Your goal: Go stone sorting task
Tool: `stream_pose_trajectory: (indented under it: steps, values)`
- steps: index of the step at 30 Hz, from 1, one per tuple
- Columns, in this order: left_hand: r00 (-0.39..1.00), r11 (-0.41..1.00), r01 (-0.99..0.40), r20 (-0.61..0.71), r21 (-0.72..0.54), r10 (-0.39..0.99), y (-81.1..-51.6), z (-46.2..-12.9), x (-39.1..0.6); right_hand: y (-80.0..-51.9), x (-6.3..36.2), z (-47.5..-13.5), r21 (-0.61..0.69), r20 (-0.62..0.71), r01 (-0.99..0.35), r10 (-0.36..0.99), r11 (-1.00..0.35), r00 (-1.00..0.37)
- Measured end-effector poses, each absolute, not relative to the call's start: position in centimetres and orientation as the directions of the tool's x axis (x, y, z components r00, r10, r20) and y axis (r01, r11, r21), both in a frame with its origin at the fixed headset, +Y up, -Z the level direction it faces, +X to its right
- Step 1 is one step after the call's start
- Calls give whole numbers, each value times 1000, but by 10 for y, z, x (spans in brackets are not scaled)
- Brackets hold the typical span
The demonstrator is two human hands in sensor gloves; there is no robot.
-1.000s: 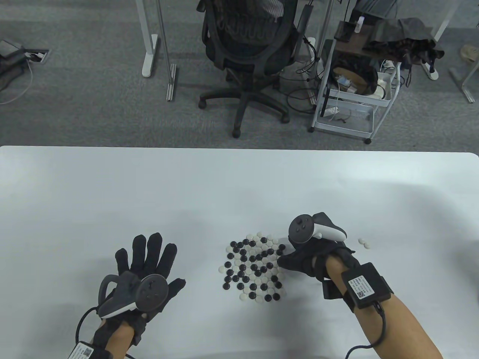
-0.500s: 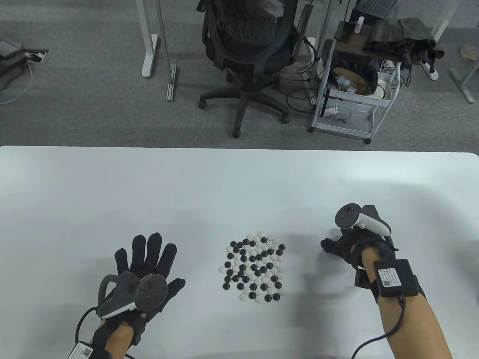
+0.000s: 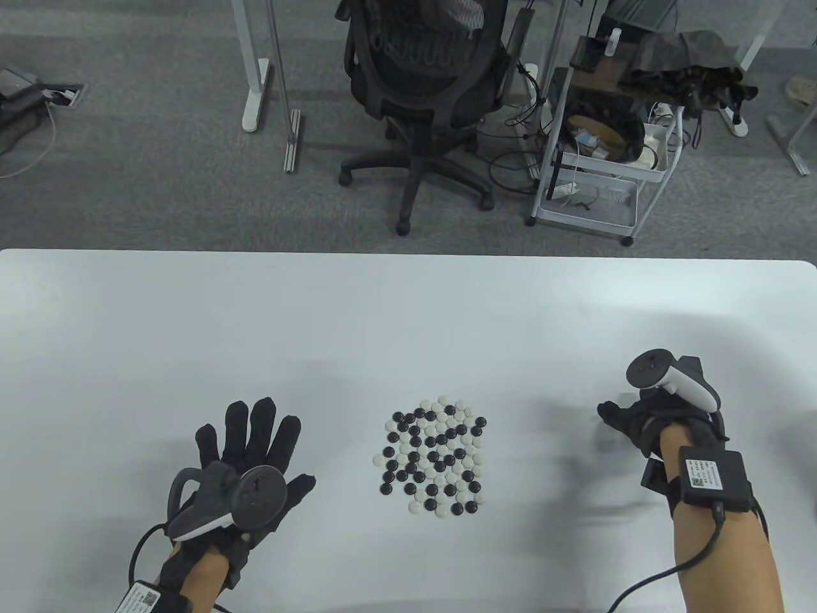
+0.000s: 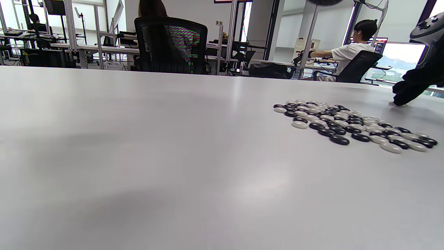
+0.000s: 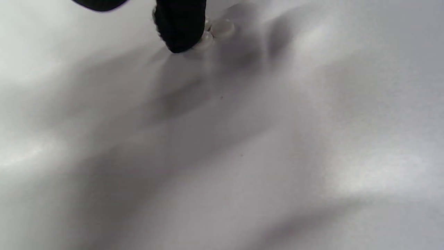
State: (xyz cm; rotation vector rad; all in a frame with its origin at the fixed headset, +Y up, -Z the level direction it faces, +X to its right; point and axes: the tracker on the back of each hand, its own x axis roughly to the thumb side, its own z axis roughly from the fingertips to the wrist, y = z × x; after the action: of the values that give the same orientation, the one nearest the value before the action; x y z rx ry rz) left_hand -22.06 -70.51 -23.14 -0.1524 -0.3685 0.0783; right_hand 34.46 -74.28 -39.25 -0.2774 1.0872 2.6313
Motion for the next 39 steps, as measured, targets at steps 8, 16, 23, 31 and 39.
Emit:
stream_pose_trajectory:
  steps: [8,16,23,31,39]
  values:
    - [929,985,-50,354,-163,105,-706,-232,-220,-727,279,-388,711,-51,-245,299,-659,-953]
    - [929,985,-51,353,-163,106,-706,-231,-220,-735,190,-377,781,159,-104,358,-616,-920]
    - [929,986,-63,353,-154,114,-705,-231,-222,-752,157,-372,796,213,-58,368,-602,-905]
    - [927,987,-69,357,-143,117,-704,-230,-223,-748,197,-388,770,97,-98,267,-630,-959]
    - [927,987,-63,357,-148,112,-704,-229,-223,-746,280,-404,702,-181,-247,168,-668,-969]
